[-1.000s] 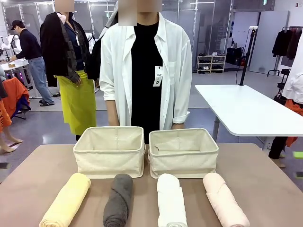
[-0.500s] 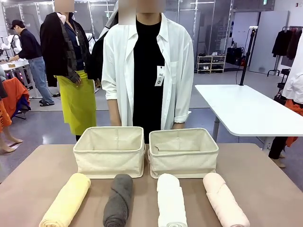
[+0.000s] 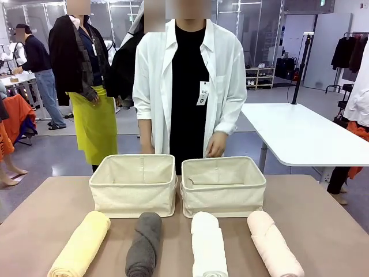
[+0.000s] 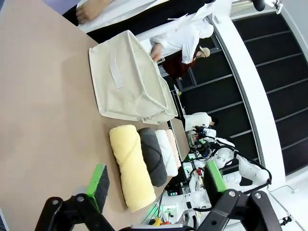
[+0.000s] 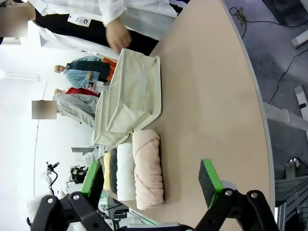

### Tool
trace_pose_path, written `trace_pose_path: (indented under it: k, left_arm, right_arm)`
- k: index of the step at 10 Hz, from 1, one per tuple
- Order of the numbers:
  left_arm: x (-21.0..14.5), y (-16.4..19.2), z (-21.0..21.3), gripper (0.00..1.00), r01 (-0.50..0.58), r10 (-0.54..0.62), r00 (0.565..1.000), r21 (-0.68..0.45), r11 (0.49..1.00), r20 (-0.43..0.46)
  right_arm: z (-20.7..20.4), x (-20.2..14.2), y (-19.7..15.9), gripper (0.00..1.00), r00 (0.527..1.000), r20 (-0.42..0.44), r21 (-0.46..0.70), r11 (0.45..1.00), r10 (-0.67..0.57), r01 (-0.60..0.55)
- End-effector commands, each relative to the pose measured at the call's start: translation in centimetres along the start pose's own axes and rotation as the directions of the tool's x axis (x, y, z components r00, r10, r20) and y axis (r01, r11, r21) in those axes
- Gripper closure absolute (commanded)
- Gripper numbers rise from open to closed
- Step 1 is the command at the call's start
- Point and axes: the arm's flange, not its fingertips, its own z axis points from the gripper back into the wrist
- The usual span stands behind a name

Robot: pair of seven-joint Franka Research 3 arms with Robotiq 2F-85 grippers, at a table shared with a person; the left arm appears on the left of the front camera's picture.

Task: Divide the towels into two baskets.
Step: Pick up one hotel-folded towel and place it in the Fabric basket indicated by the person.

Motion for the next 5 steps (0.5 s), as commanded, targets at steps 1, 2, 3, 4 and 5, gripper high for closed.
trace_pose_path:
  k: [1, 2, 3, 4, 5]
  left_arm:
    - [-0.2, -0.16, 0.39, 0.0, 0.009, -0.009, 1.0, -0.01, 1.0, 0.005]
    - [-0.2, -0.16, 0.39, 0.0, 0.009, -0.009, 1.0, -0.01, 1.0, 0.005]
    - [-0.2, -0.16, 0.39, 0.0, 0.009, -0.009, 1.0, -0.01, 1.0, 0.005]
    - [-0.2, -0.16, 0.39, 0.0, 0.009, -0.009, 1.0, -0.01, 1.0, 0.005]
    - [-0.2, -0.16, 0.39, 0.0, 0.009, -0.009, 1.0, -0.01, 1.0, 0.005]
  right_arm:
    - [0.32, -0.12, 0.05, 0.0, 1.0, 0.001, 0.009, 1.0, 0.0, 0.0]
    - [0.32, -0.12, 0.05, 0.0, 1.0, 0.001, 0.009, 1.0, 0.0, 0.0]
    - [0.32, -0.12, 0.05, 0.0, 1.0, 0.001, 0.009, 1.0, 0.0, 0.0]
    - [0.32, -0.12, 0.05, 0.0, 1.0, 0.001, 0.009, 1.0, 0.0, 0.0]
    - [0.32, -0.12, 0.05, 0.0, 1.0, 0.001, 0.009, 1.0, 0.0, 0.0]
